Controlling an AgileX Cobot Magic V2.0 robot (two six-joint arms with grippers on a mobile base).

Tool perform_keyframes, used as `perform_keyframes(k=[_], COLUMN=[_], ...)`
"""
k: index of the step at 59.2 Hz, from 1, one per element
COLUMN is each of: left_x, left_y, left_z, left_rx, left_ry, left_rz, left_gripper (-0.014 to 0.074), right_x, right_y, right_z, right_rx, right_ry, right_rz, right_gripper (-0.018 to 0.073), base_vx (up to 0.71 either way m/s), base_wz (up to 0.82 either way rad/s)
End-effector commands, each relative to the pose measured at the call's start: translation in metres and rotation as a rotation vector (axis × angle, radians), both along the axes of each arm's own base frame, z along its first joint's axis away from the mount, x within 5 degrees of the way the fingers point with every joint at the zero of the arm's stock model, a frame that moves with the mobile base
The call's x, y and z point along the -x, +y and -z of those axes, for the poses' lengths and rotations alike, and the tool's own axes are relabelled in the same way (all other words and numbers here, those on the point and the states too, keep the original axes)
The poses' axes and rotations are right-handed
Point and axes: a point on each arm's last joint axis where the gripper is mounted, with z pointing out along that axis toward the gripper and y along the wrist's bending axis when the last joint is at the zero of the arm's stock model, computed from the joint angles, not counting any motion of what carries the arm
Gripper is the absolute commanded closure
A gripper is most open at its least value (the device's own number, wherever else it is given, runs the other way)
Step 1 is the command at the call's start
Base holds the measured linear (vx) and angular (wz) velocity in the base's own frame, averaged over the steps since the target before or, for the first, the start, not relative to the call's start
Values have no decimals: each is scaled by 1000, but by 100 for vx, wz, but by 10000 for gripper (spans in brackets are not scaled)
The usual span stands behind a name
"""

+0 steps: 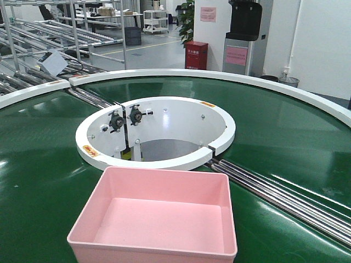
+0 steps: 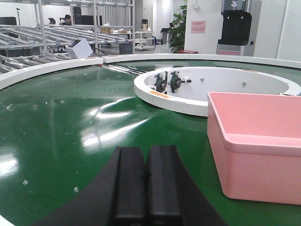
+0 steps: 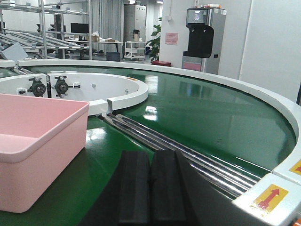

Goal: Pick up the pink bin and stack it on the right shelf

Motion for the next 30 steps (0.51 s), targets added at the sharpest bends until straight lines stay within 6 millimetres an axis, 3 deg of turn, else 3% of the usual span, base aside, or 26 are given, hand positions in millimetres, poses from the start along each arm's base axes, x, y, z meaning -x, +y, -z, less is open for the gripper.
perform_keyframes(k=[1, 14, 18, 24, 30], left_x=[1, 2, 7, 20, 25], left_y=[-1, -1, -1, -1, 1], left_z=[-4, -11, -32, -82, -123], left_rx=[0, 8, 33, 33, -21], left_ry=[-90, -116, -182, -283, -181], left_rz=[12, 14, 18, 15, -17], left_gripper=[602, 602, 602, 602, 602], right_x=[2, 3, 7, 18, 19], right_y=[1, 1, 1, -1, -3], right_z=[-8, -16, -34, -81, -117], right_rx=[11, -4, -32, -52, -41], right_ry=[-100, -152, -205, -246, -119], right_rz=[-8, -13, -18, -9, 22], right_gripper=[568, 568, 568, 568, 568], base_vx=[0, 0, 0, 0, 0], base_wz=[0, 0, 0, 0, 0])
